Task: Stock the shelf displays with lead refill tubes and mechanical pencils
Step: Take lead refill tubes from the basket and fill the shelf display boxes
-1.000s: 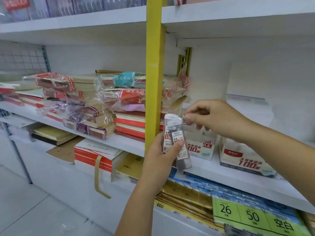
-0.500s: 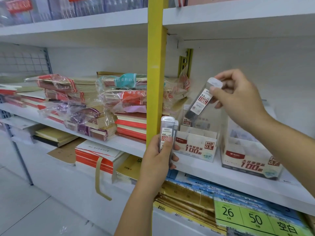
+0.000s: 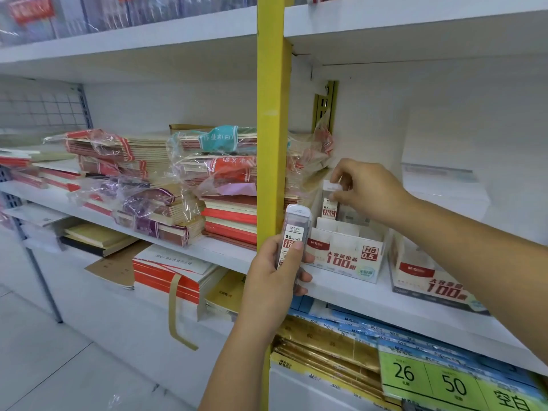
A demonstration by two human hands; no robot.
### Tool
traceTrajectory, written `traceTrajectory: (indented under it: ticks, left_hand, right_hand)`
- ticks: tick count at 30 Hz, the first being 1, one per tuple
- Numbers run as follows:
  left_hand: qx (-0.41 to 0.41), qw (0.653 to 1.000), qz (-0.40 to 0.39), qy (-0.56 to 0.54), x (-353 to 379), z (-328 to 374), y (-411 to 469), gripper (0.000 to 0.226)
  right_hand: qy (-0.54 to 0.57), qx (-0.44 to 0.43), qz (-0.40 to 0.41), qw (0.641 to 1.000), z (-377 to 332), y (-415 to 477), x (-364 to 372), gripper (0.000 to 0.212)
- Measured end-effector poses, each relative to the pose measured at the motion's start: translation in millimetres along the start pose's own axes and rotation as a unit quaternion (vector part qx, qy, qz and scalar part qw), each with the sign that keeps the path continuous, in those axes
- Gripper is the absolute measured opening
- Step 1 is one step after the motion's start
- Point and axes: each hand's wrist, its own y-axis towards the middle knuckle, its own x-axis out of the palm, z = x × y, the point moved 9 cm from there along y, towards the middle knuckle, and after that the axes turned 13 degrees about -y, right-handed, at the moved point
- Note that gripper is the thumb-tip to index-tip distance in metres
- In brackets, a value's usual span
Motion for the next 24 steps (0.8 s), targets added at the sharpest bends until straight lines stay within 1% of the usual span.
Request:
traceTrajectory:
  ticks: [1, 3, 4, 5, 6, 7, 8, 9, 10, 11, 12, 13, 14, 15, 17, 19, 20, 22, 24]
  left_hand:
    - [-0.001, 1.000, -0.002, 0.000, 0.1, 0.5, -0.1, 0.011]
    - [-0.001, 1.000, -0.003, 0.002, -0.1, 1.1, -0.6, 0.012]
    - [-0.001, 1.000, -0.003, 0.002, -0.1, 1.1, -0.8, 0.012]
    - [-0.001, 1.000, -0.004, 0.001, 0.1, 1.1, -1.2, 0.012]
    - [0.000, 1.000, -0.007, 0.000, 0.8, 1.4, -1.6, 0.013]
    - [0.003, 1.000, -0.009, 0.001, 1.8, 2.1, -1.9, 0.013]
    - [0.007, 1.000, -0.011, 0.003, 2.6, 3.1, -2.3, 0.013]
    - [0.012, 1.000, -0.013, 0.004, 3.6, 4.2, -2.7, 0.012]
    - [0.015, 1.000, -0.014, 0.003, 4.7, 5.1, -3.2, 0.011]
    - [0.017, 1.000, -0.016, 0.002, 6.1, 5.9, -3.7, 0.011]
    - [0.018, 1.000, -0.019, 0.002, 8.0, 6.4, -4.1, 0.011]
    - [0.019, 1.000, -0.022, 0.004, 10.0, 6.8, -4.8, 0.011]
    - [0.019, 1.000, -0.024, 0.006, 11.7, 6.6, -5.4, 0.012]
    - [0.017, 1.000, -0.024, 0.005, 12.7, 6.2, -6.1, 0.013]
    - [0.016, 1.000, -0.020, 0.004, 12.4, 5.0, -6.9, 0.014]
    - [0.014, 1.000, -0.012, 0.007, 8.9, 3.4, -6.1, 0.012]
    - [0.014, 1.000, -0.007, 0.009, 6.2, 2.7, -5.3, 0.010]
    - [0.013, 1.000, -0.001, 0.011, 2.1, 1.8, -3.8, 0.010]
    - [0.013, 1.000, -0.001, 0.016, 0.5, 1.2, -2.9, 0.015]
  right_hand:
    - [-0.044, -0.008, 0.007, 0.999, -1.8, 0.7, -1.3, 0.022]
    - [-0.135, -0.018, 0.013, 0.991, -5.3, 0.2, -4.9, 0.025]
    - [-0.163, -0.023, 0.014, 0.986, -7.2, -1.8, -6.8, 0.028]
    - [-0.169, -0.028, 0.019, 0.985, -9.6, -5.7, -10.0, 0.029]
    - [-0.145, -0.031, 0.030, 0.988, -12.0, -11.8, -14.9, 0.028]
    - [-0.090, -0.029, 0.041, 0.995, -13.7, -19.6, -21.2, 0.024]
    - [-0.009, -0.020, 0.040, 0.999, -13.5, -27.6, -26.3, 0.020]
    - [0.082, -0.009, 0.020, 0.996, -14.2, -35.2, -28.7, 0.017]
    - [0.164, -0.005, -0.017, 0.986, -19.1, -43.1, -28.6, 0.017]
    - [0.221, -0.007, -0.060, 0.973, -26.8, -51.1, -25.8, 0.013]
    - [0.257, -0.013, -0.096, 0.962, -34.4, -58.1, -22.3, 0.009]
    - [0.274, -0.022, -0.113, 0.955, -40.6, -63.0, -19.4, 0.009]
    - [0.283, -0.028, -0.114, 0.952, -44.9, -66.5, -18.5, 0.013]
    - [0.284, -0.027, -0.102, 0.953, -46.3, -68.0, -18.3, 0.014]
    - [0.301, 0.013, -0.057, 0.952, -37.2, -65.9, -25.2, 0.015]
    - [0.339, 0.074, 0.026, 0.938, -13.9, -60.0, -44.3, 0.016]
    - [0.347, 0.091, 0.074, 0.930, -2.1, -56.2, -58.0, 0.015]
    - [0.313, 0.079, 0.144, 0.935, 10.7, -47.4, -81.7, 0.010]
    - [0.224, 0.037, 0.169, 0.959, 9.4, -38.8, -90.8, 0.010]
